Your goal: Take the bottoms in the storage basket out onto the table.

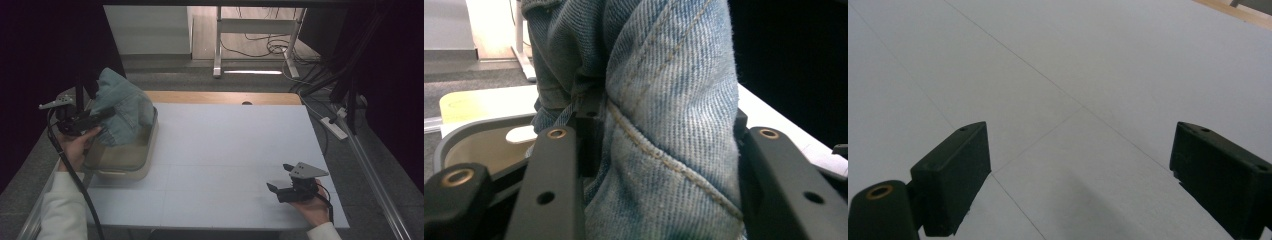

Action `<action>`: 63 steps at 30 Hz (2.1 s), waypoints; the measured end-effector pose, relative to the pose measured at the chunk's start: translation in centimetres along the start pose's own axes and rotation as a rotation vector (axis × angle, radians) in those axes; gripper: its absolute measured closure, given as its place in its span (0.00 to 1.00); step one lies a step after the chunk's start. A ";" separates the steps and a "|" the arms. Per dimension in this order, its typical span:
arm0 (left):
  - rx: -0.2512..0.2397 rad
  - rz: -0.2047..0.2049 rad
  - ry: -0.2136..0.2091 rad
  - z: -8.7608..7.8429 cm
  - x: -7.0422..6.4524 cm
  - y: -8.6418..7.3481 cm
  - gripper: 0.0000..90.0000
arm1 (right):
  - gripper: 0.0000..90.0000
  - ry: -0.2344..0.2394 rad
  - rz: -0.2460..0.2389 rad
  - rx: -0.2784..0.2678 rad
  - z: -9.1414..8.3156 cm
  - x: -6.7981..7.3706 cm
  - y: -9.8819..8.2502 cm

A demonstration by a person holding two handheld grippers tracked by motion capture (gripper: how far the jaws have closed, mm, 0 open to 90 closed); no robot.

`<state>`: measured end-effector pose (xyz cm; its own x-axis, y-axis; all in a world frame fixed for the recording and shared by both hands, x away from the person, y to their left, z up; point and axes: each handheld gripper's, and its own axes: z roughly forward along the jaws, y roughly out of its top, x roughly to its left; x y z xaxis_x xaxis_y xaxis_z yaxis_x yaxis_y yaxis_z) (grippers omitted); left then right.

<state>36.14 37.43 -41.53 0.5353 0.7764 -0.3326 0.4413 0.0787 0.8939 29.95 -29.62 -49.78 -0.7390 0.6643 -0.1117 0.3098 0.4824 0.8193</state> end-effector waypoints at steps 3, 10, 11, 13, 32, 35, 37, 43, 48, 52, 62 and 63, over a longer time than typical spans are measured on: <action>-0.011 -0.006 -0.011 -0.1 0.0 0.0 0.60 | 0.10 -0.001 -0.001 0.001 0.0 0.0 0.0; -0.034 -0.006 -0.035 -0.3 -0.3 0.2 0.60 | 0.10 -0.002 0.000 -0.001 0.0 0.0 0.0; -0.038 -0.004 -0.039 -0.3 -0.4 0.2 0.60 | 0.10 -0.002 0.000 0.000 0.0 0.0 0.0; -0.045 -0.007 -0.047 -0.3 -0.4 0.3 0.60 | 0.10 -0.003 -0.003 0.004 0.0 0.0 0.0; -0.093 -0.011 -0.094 -0.4 -1.4 0.8 0.60 | 0.10 0.003 -0.001 0.008 0.1 0.0 0.0; -0.095 -0.005 -0.097 -0.4 -1.8 0.9 0.60 | 0.10 0.003 -0.003 0.009 0.1 0.0 0.0; -0.097 -0.003 -0.105 -0.3 -2.0 1.0 0.60 | 0.10 0.001 -0.003 0.008 0.0 0.0 0.0; -0.109 -0.004 -0.121 -0.1 -2.7 1.2 0.60 | 0.10 0.003 -0.002 0.010 0.0 0.0 0.0; -0.135 -0.011 -0.133 -0.2 -3.1 1.3 0.60 | 0.10 0.002 -0.003 0.010 0.0 0.0 0.0; -0.139 -0.003 -0.148 -0.2 -3.5 1.5 0.60 | 0.10 0.002 -0.001 0.008 0.0 0.0 0.0; -0.134 0.023 -0.193 0.6 -5.1 1.9 0.60 | 0.10 0.001 0.002 0.005 0.0 0.0 0.0; -0.134 0.022 -0.197 0.7 -5.2 1.9 0.60 | 0.10 0.000 0.001 0.005 0.0 0.0 -0.1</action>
<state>34.72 33.05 -38.27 0.6797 0.6429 -0.3530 0.3352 0.1558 0.9292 29.93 -29.61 -49.85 -0.7386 0.6650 -0.1109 0.3138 0.4848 0.8164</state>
